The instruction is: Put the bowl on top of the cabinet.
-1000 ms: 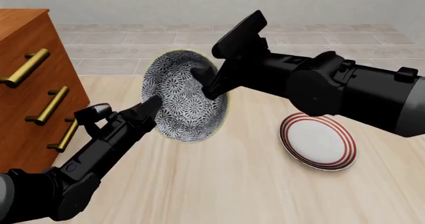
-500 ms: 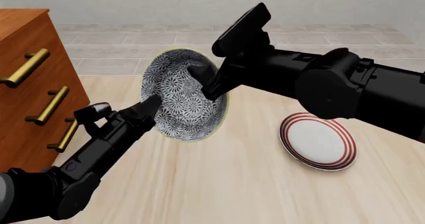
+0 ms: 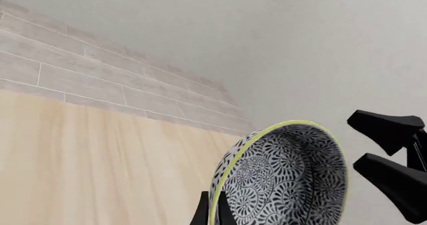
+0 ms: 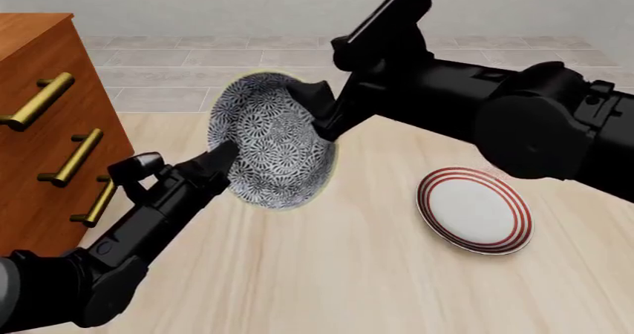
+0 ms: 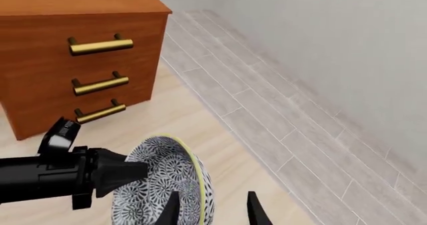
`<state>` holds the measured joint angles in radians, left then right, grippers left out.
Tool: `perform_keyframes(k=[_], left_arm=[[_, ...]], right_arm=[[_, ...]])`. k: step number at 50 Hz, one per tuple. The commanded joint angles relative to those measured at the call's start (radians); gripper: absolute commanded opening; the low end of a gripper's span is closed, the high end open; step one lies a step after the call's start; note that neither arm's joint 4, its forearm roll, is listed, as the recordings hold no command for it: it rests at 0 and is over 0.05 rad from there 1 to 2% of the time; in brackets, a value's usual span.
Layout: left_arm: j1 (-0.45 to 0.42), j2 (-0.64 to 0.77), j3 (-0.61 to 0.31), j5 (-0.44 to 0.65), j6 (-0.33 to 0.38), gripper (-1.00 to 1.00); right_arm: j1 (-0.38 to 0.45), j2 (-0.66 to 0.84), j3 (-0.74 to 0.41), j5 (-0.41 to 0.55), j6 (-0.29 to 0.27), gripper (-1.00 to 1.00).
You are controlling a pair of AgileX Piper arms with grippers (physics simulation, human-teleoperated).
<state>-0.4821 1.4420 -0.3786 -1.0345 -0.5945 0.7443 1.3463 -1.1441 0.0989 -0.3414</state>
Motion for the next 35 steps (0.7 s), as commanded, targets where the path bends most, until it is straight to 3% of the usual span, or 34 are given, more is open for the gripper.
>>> perform_keyframes(k=[1,25,27,29,33,35], left_arm=[[0.009,-0.01,-0.003,0.002,0.004,-1.0],[0.01,-0.01,-0.016,0.02,0.013,-1.0],[0.008,-0.02,-0.02,0.034,0.017,-1.0],[0.009,-0.032,-0.023,0.046,0.017,-1.0],[0.013,-0.047,-0.03,0.065,0.026,-1.0],[0.019,-0.049,-0.032,0.071,0.027,-1.0]], right_arm=[[-0.002,-0.046,0.015,-0.001,-0.007,1.0],[-0.011,-0.183,0.044,0.011,0.036,1.0],[0.001,-0.204,0.07,-0.01,0.011,1.0],[-0.003,-0.21,0.069,-0.002,0.051,1.0],[0.003,-0.226,0.085,-0.015,0.057,1.0],[0.027,-0.247,0.111,-0.043,0.032,1.0]])
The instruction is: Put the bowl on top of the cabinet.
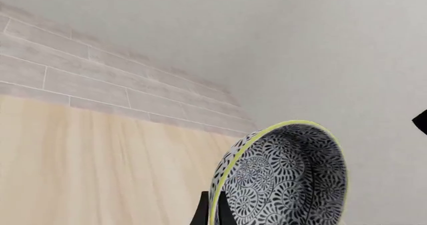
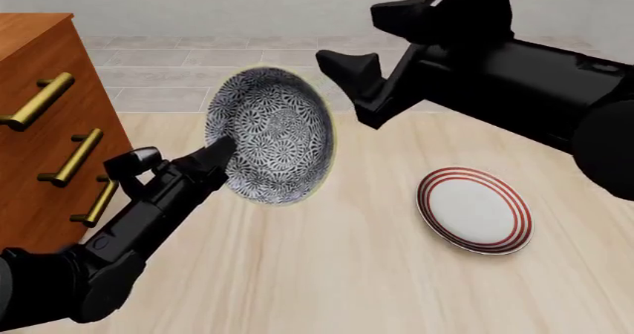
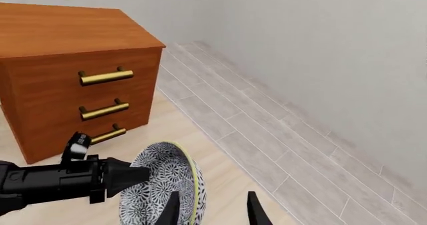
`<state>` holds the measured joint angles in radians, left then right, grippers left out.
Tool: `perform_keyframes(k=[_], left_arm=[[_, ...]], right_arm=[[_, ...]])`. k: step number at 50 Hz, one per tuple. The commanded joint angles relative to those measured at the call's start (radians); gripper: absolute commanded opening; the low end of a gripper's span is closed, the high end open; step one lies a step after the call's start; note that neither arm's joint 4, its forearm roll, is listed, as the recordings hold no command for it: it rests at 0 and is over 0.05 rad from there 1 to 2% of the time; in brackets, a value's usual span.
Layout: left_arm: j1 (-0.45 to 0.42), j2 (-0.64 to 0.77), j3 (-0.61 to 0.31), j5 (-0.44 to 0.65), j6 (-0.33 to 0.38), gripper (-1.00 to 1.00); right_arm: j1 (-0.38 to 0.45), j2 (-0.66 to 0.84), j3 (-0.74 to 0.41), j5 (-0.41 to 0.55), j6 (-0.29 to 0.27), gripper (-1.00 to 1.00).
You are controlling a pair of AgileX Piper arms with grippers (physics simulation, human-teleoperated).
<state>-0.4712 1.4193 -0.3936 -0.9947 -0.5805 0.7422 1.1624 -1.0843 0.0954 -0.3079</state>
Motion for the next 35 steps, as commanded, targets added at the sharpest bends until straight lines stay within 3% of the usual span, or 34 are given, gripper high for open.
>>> perform_keyframes(k=[1,7,35], left_arm=[[0.009,-0.029,-0.018,0.035,0.017,-1.0],[0.012,-0.035,-0.023,0.048,0.023,-1.0],[-0.02,-0.173,-0.181,0.421,0.116,-1.0]], right_arm=[[0.025,-0.066,0.051,-0.037,0.007,1.0],[0.031,-0.09,0.055,-0.043,0.017,1.0],[0.048,-0.307,0.159,-0.15,-0.003,1.0]])
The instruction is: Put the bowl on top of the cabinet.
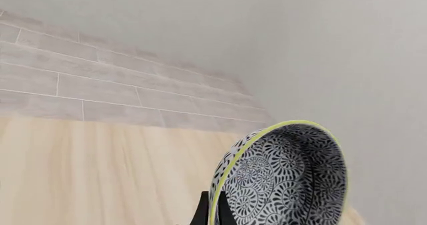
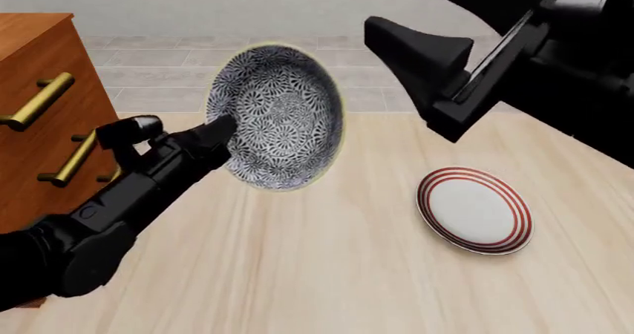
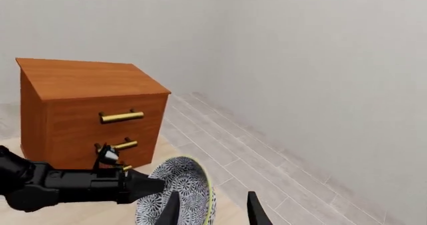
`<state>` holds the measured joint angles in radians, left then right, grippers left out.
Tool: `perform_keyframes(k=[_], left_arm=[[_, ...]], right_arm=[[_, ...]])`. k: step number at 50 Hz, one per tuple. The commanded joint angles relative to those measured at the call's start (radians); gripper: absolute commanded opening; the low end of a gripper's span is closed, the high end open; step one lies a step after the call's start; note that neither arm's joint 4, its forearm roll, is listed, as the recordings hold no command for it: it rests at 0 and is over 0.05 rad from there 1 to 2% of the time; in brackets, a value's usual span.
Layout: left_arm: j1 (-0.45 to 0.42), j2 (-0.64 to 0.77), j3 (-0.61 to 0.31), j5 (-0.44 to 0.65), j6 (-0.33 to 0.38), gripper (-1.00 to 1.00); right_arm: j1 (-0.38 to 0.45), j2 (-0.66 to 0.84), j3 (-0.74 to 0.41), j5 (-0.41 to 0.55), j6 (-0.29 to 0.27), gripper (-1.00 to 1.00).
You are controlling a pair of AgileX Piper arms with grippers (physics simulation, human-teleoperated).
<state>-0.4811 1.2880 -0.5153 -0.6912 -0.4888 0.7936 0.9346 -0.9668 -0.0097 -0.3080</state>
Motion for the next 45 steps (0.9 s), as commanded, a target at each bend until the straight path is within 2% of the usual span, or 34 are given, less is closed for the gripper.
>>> perform_keyframes(k=[1,16,18,26,28,29,32,43,45], left_arm=[[-0.013,-0.045,-0.065,0.128,0.023,-1.0],[-0.003,-0.012,-0.107,0.192,0.03,-1.0],[0.004,-0.01,-0.105,0.192,0.001,-1.0],[0.009,-0.035,-0.136,0.245,0.028,-1.0],[0.016,-0.033,-0.17,0.298,0.071,-1.0],[0.013,-0.045,-0.154,0.274,0.045,-1.0],[0.02,-0.052,-0.172,0.306,0.052,-1.0],[0.079,-0.087,-0.234,0.421,0.087,-1.0],[0.111,-0.083,-0.254,0.462,0.101,-1.0]], right_arm=[[0.005,-0.094,0.049,-0.053,-0.006,1.0],[0.034,-0.247,0.133,-0.13,-0.011,1.0],[0.042,-0.273,0.141,-0.132,-0.003,1.0],[0.015,-0.27,0.146,-0.139,0.014,1.0],[0.009,-0.276,0.148,-0.139,0.017,1.0],[0.008,-0.277,0.147,-0.137,0.021,1.0],[0.004,-0.281,0.15,-0.14,0.023,1.0],[-0.007,-0.309,0.153,-0.128,0.037,1.0],[-0.008,-0.309,0.154,-0.131,0.037,1.0]])
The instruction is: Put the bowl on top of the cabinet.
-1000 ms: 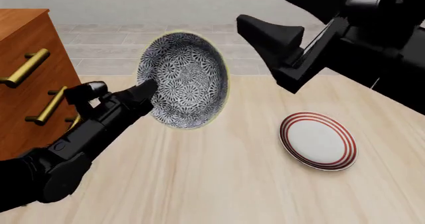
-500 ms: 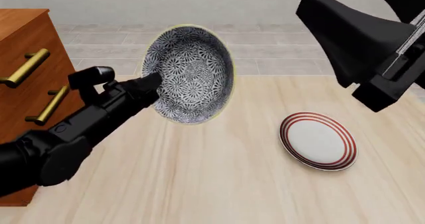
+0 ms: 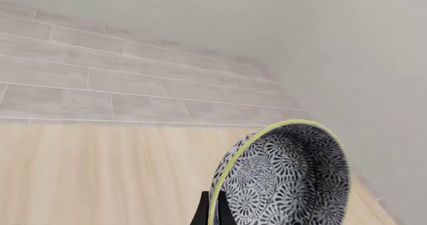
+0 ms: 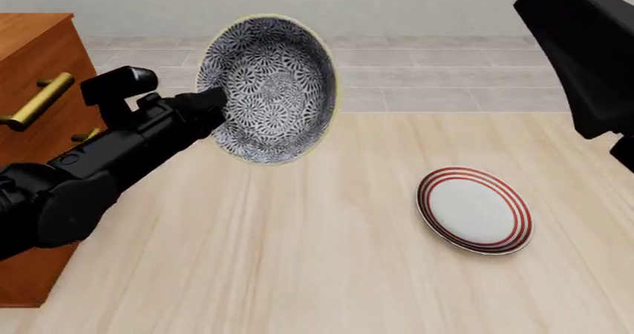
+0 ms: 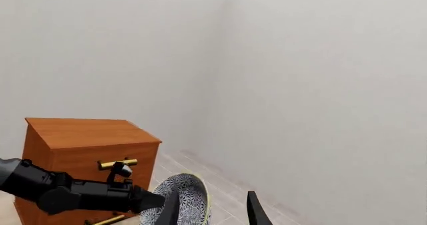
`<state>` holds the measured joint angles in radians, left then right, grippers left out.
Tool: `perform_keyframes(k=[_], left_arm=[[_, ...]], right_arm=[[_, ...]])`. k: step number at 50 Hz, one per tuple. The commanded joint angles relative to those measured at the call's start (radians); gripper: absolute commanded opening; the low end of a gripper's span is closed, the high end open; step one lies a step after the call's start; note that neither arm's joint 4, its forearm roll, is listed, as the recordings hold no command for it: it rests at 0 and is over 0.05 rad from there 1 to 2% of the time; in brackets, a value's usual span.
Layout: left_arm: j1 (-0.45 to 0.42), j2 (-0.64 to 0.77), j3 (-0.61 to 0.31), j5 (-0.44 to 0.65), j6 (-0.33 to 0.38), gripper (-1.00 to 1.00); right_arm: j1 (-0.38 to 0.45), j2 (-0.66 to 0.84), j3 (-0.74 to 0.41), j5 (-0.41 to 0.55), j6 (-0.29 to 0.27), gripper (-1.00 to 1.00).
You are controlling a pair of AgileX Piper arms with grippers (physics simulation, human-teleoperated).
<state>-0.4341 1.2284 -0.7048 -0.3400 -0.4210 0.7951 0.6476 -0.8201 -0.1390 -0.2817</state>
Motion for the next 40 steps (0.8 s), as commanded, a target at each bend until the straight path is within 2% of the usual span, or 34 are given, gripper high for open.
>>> perform_keyframes(k=[1,17,24,28,34,40], left_arm=[[0.077,-0.014,-0.075,0.13,0.034,-1.0],[0.168,-0.054,-0.132,0.231,0.087,-1.0],[0.177,-0.064,-0.163,0.271,0.086,-1.0],[0.179,-0.072,-0.179,0.286,0.118,-1.0],[0.174,-0.065,-0.18,0.293,0.084,-1.0],[0.167,-0.072,-0.206,0.321,0.117,-1.0]], right_arm=[[-0.009,-0.022,0.008,-0.003,0.011,1.0],[-0.02,-0.07,0.01,0.033,0.024,1.0],[-0.031,-0.068,0.009,0.027,0.033,1.0],[-0.04,-0.069,0.005,0.029,0.042,1.0],[-0.044,-0.078,0.005,0.031,0.042,1.0],[-0.047,-0.078,0.003,0.027,0.045,1.0]])
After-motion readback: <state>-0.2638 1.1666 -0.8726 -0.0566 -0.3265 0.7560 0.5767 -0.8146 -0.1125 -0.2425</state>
